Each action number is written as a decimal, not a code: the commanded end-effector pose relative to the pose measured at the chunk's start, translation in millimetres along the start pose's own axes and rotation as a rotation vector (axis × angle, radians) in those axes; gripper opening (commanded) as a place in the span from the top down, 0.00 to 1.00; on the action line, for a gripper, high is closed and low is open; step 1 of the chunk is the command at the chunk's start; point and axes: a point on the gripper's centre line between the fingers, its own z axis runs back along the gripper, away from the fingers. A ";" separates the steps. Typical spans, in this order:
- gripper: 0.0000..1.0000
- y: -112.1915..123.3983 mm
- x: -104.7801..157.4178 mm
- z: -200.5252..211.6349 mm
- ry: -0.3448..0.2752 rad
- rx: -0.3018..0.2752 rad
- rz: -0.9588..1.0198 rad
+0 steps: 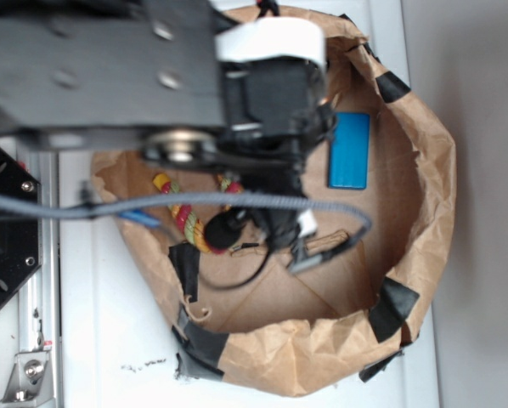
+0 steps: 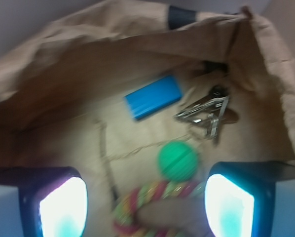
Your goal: Grab the silver keys.
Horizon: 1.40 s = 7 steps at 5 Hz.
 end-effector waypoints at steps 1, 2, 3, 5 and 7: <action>0.00 3.6 9.3 11.1 -0.041 -0.003 0.013; 0.00 3.6 9.3 11.1 -0.041 -0.003 0.013; 0.00 18.8 3.8 -8.8 -0.086 0.017 0.052; 0.00 40.1 15.1 -45.0 -0.146 0.025 0.088; 0.00 28.8 28.1 -59.6 -0.190 0.029 0.149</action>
